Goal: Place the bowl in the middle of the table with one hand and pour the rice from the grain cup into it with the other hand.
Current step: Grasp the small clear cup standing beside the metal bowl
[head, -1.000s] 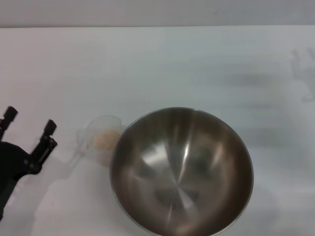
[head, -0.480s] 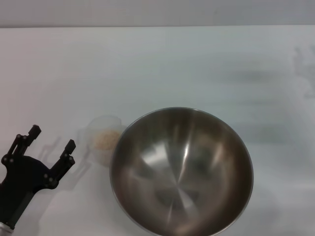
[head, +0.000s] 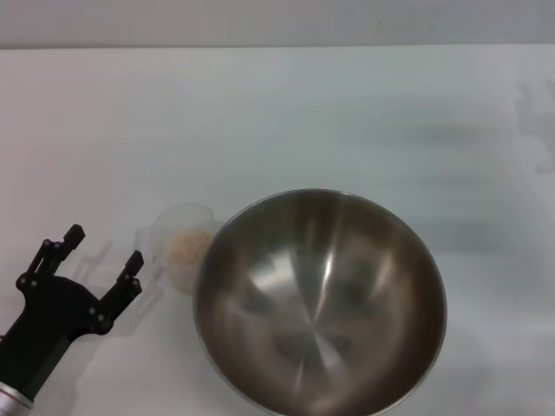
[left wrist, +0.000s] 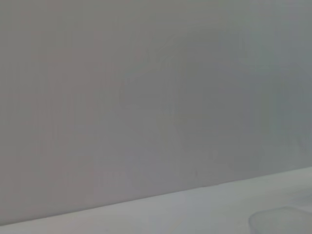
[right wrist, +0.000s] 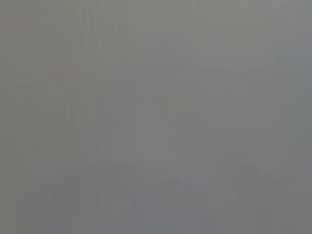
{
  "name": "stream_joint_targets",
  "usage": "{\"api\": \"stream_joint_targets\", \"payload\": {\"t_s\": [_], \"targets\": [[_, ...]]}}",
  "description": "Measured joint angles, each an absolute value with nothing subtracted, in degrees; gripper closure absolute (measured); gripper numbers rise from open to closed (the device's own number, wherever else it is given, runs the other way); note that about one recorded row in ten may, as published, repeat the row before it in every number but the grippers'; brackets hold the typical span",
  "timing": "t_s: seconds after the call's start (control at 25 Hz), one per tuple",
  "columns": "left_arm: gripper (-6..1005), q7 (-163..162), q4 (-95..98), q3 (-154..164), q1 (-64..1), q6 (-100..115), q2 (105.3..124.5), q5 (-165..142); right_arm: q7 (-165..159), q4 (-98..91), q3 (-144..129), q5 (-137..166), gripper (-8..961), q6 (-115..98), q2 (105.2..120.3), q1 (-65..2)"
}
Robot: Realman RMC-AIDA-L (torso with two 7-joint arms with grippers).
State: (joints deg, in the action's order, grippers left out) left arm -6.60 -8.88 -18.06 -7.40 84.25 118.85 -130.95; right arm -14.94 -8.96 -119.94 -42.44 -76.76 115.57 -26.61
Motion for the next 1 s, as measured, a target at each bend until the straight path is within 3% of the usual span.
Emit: {"api": "stream_joint_targets", "payload": {"t_s": [1.0], "targets": [[273,-6.61,-8.87,-19.82,-10.71,78.16,118.92,-130.51,-15.27,-9.31,-119.94,-42.36,533,-77.27,115.75,-26.10]]}}
